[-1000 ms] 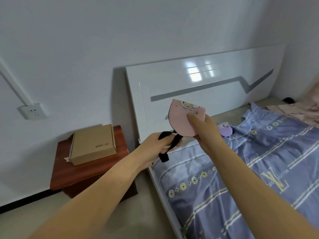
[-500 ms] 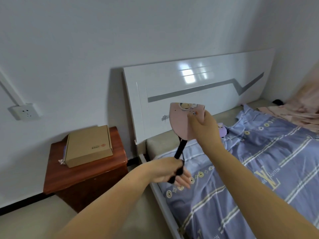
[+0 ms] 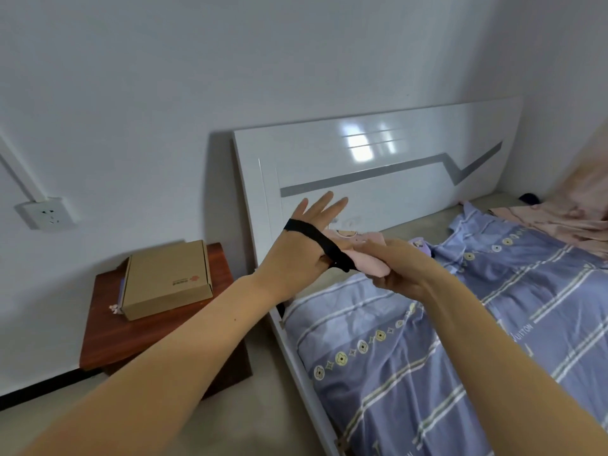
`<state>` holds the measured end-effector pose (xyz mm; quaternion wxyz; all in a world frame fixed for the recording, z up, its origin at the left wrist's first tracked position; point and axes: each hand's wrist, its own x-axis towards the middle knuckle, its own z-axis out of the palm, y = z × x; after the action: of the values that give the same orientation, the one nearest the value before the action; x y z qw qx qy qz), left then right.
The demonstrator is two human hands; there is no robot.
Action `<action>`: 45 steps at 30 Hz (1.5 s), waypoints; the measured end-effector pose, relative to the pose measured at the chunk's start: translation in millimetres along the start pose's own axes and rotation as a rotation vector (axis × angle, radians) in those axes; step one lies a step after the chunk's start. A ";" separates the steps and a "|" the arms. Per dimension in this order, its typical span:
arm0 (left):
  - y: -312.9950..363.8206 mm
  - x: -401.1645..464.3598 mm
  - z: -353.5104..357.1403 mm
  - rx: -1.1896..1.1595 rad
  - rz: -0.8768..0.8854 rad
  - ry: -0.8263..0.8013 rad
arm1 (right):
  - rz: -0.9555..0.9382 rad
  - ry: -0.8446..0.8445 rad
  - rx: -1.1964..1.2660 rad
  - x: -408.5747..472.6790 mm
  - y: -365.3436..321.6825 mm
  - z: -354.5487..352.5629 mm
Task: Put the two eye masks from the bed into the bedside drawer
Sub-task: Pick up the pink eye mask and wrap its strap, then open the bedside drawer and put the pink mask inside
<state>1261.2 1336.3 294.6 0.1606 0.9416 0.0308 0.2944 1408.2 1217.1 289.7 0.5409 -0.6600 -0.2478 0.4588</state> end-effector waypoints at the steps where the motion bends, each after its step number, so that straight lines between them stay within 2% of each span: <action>1: 0.6 -0.5 -2.7 0.024 0.054 0.006 | -0.016 -0.052 -0.106 -1.9 0.1 -4.1; 5: 5.8 -3.6 -1.3 -0.013 0.135 -0.018 | -0.203 -0.155 -0.472 -9.7 -7.3 -7.0; 8: 17.4 -2.6 10.7 0.049 0.266 -0.070 | -0.217 -0.304 -0.517 -17.9 -17.8 1.6; 10: 29.0 13.1 21.7 0.193 0.323 -0.241 | -0.224 -0.306 -0.610 -13.3 -14.5 -1.4; 12: 39.6 26.6 24.3 0.335 0.219 -0.438 | -0.193 -0.281 -0.780 -14.1 -12.2 -0.7; 13: 39.9 24.7 21.9 0.344 0.234 -0.436 | -0.210 -0.247 -0.792 -10.4 -10.7 -1.1; 16: 37.7 -8.6 -3.5 0.173 0.468 -0.176 | -0.404 -0.167 -0.550 -3.6 -13.8 0.4; 18: 31.2 -20.4 -16.1 0.140 0.440 -0.052 | -0.373 -0.063 -0.348 0.1 -12.0 -5.9; 19: 30.6 -18.7 -19.1 0.158 0.399 -0.022 | -0.341 -0.068 -0.271 1.8 -7.9 -11.0; 23: 18.9 -19.7 -17.6 0.150 0.274 -0.025 | -0.185 -0.353 -0.081 -0.5 6.0 -29.8; 26: 8.8 -29.4 -12.2 0.087 0.143 -0.025 | -0.103 -0.519 0.108 -2.8 1.7 -37.0; 29: 0.9 -42.8 -7.6 -0.097 -0.073 -0.038 | -0.100 -0.494 -0.068 4.1 6.8 -20.3; 31: -4.3 -53.1 -0.5 -0.372 -0.377 0.055 | -0.114 -0.393 -0.198 13.9 15.9 2.4; 33: -6.7 -64.8 2.6 -0.863 -0.782 0.200 | -0.106 -0.316 -0.224 26.9 31.6 23.3; 34: -11.6 -74.2 7.0 -1.042 -0.971 0.218 | -0.091 -0.291 -0.226 32.9 40.6 34.0; 35: -15.9 -85.4 10.1 -1.115 -1.096 0.186 | -0.070 -0.272 -0.232 38.7 50.2 44.1; 38: -33.5 -132.2 21.2 -0.879 -1.209 0.045 | 0.011 -0.267 -0.261 55.9 79.4 79.3; 45: -95.8 -246.0 34.4 -0.495 -1.426 0.101 | 0.196 -0.329 -0.409 90.9 165.0 193.2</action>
<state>1081.2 1379.6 103.3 0.5173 0.6153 0.5729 0.1602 1253.0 1337.8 104.8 0.3022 -0.6929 -0.3546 0.5504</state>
